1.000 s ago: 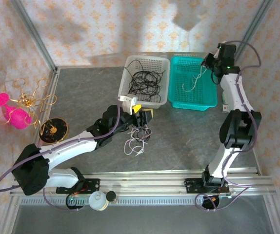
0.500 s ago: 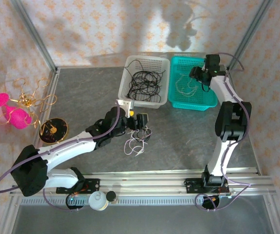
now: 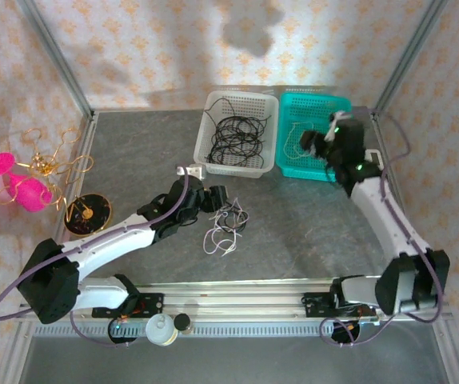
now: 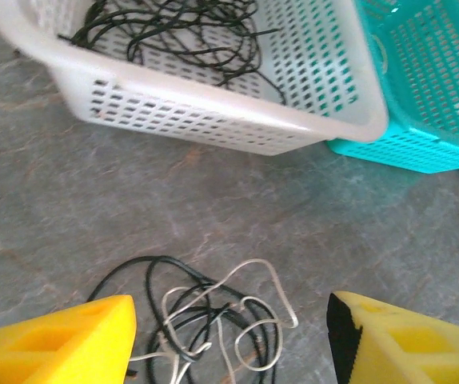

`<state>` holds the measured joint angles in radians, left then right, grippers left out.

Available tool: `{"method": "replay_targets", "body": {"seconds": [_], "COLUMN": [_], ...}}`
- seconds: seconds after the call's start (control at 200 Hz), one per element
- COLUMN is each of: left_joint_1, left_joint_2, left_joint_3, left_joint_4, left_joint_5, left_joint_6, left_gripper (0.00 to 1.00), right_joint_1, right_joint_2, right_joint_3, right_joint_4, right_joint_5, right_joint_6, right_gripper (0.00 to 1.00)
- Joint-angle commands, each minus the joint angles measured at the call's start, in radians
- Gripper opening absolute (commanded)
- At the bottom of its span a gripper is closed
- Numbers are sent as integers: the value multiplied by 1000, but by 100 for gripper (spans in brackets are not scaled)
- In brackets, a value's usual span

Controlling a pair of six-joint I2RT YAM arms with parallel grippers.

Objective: Untangle the cables

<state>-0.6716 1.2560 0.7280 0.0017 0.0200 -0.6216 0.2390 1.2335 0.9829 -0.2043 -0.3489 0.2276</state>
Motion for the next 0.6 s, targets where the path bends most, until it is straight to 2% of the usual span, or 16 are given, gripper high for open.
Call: {"method": "replay_targets", "body": {"seconds": [0.0,0.085,0.15,0.35,0.455,0.596], "left_joint_1": [5,6,6,6,7,6], "left_joint_2": [10,12,6,-13,-1,-10], "left_joint_3": [-22,-41,-56,-108,-93,-98], "left_joint_4": [-73,-72,-57,0,-11,0], "left_joint_5": [11,12,13,61,85,63], "left_joint_6": [-34,-42,-54,-93,-105,-111], "left_gripper": [65,65,64,65,64,64], "right_joint_1": [178,328,376,382,382,382], "right_joint_2": [-46,-46,-18,135,267,382], "right_joint_3": [-186,-306,-355,-439,-402,-369], "right_joint_4": [147,270,346,680,739,782], "right_joint_5": [-117,-159,-206,-236,-269,-282], "right_joint_6": [-25,-107,-184,-307,-333,-336], "right_gripper": [49,56,59,60,56,49]}}
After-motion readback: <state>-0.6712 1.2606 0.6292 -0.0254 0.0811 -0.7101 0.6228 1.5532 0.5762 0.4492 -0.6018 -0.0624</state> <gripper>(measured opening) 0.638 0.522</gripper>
